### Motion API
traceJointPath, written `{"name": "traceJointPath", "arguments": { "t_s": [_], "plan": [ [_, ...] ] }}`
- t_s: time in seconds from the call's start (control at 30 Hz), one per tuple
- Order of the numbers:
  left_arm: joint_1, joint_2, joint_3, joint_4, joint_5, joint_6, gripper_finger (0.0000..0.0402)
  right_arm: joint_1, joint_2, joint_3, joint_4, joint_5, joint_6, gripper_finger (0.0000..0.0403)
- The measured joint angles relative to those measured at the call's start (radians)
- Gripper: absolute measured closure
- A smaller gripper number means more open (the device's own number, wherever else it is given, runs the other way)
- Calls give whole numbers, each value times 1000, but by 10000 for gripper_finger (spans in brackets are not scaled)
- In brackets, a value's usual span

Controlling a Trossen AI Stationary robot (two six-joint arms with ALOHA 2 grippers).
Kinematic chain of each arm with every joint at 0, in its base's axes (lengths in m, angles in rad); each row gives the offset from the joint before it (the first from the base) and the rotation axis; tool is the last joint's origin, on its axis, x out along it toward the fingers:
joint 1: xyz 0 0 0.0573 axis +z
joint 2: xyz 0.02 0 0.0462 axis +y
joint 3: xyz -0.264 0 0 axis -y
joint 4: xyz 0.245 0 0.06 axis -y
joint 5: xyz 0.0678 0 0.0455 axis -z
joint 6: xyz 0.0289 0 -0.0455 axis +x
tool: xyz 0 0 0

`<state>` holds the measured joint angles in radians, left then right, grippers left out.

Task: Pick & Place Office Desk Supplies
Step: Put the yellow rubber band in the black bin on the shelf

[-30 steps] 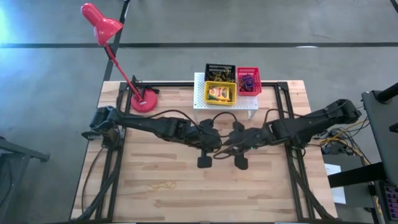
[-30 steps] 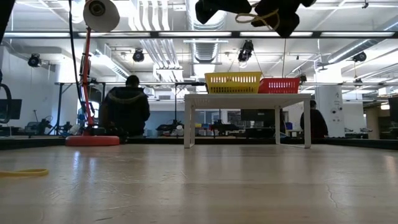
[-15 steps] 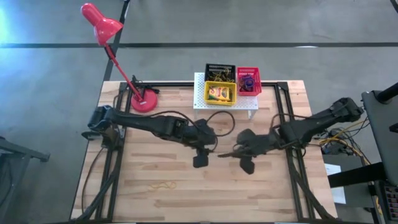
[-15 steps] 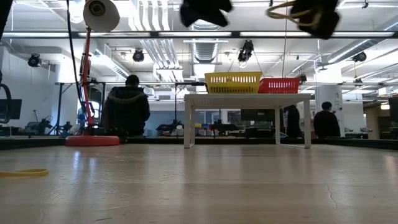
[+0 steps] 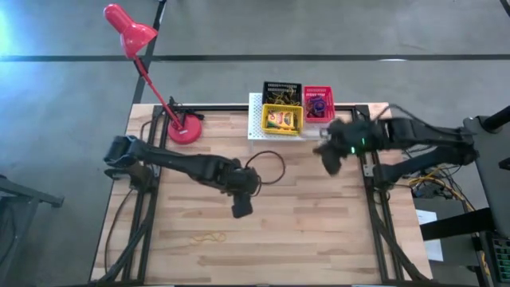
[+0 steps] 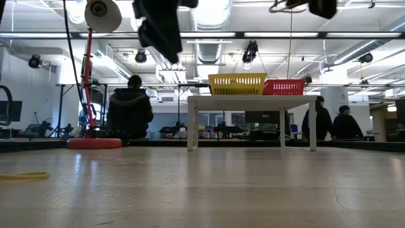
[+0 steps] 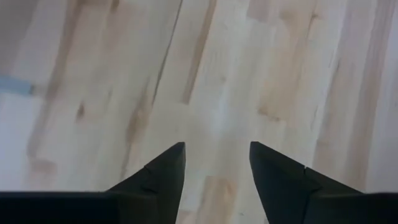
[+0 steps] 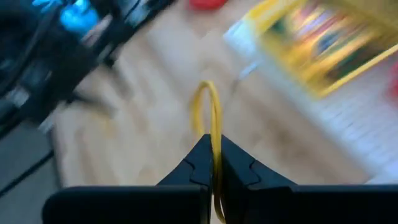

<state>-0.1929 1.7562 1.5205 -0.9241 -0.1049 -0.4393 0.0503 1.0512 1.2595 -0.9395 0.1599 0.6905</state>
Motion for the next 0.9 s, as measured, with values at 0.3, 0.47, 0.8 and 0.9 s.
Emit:
{"name": "traceJointPath", "arguments": {
  "t_s": [0.3, 0.47, 0.8, 0.9],
  "plan": [
    [-75, -279, -334, 312, -40, -219, 231, -488, 188, 156, 38, -120, -281, 394],
    [-89, -464, -537, 481, -46, -364, 232, -663, 386, 230, 119, -234, -407, 394],
    [-90, -708, -761, 530, -96, -554, 232, -751, 773, 510, 109, -249, -569, 394],
    [-90, -733, -776, 528, -98, -557, 232, -750, 851, 609, 66, -251, -593, 383]
  ]
}}
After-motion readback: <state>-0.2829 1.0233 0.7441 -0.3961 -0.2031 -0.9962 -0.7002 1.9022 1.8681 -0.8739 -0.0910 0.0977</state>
